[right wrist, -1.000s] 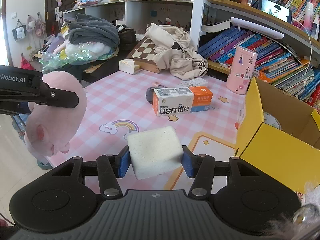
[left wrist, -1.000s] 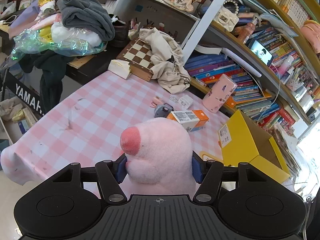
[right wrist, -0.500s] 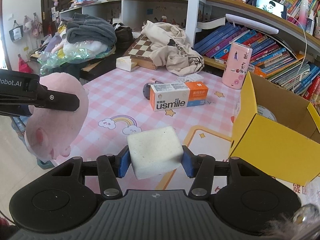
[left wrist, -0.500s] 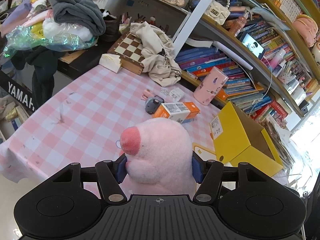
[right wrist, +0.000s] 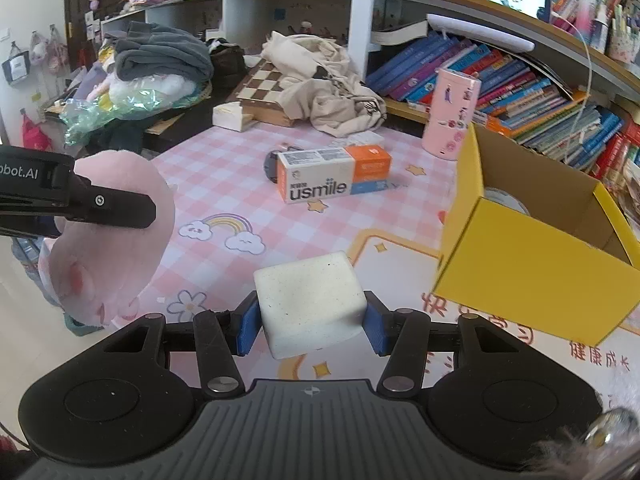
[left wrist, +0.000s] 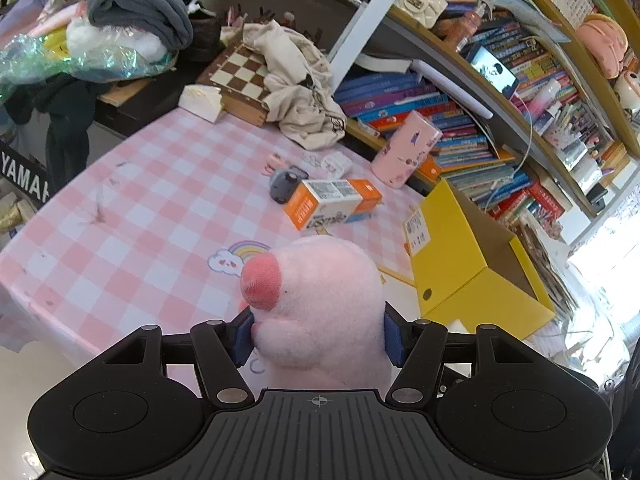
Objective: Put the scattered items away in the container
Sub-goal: 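Lift and carry the pig and sponge with both tools toward the yellow box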
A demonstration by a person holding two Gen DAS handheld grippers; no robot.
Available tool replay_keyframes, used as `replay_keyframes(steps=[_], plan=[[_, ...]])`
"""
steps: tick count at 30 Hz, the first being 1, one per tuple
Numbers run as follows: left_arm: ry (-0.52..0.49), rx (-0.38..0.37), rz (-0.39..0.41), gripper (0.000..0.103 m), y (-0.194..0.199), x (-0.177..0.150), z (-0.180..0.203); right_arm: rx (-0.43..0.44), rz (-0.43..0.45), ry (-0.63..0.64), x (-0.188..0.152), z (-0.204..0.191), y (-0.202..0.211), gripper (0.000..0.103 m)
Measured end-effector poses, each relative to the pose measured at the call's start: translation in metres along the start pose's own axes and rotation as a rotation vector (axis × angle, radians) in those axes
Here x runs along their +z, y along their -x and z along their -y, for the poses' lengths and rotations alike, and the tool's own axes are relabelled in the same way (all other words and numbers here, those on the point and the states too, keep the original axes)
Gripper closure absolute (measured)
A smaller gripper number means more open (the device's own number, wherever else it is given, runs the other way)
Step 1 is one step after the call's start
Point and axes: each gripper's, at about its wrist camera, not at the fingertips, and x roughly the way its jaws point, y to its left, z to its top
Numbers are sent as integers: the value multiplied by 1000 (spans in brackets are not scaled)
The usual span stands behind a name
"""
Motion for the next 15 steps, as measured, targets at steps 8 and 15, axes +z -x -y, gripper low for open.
replay_keyframes(steps=[8, 15], plan=[[-37, -34, -47, 42, -12, -9, 18, -45, -18, -40, -16, 15, 11, 53], [-99, -86, -90, 42, -23, -16, 41, -114, -22, -127, -31, 38, 27, 53]])
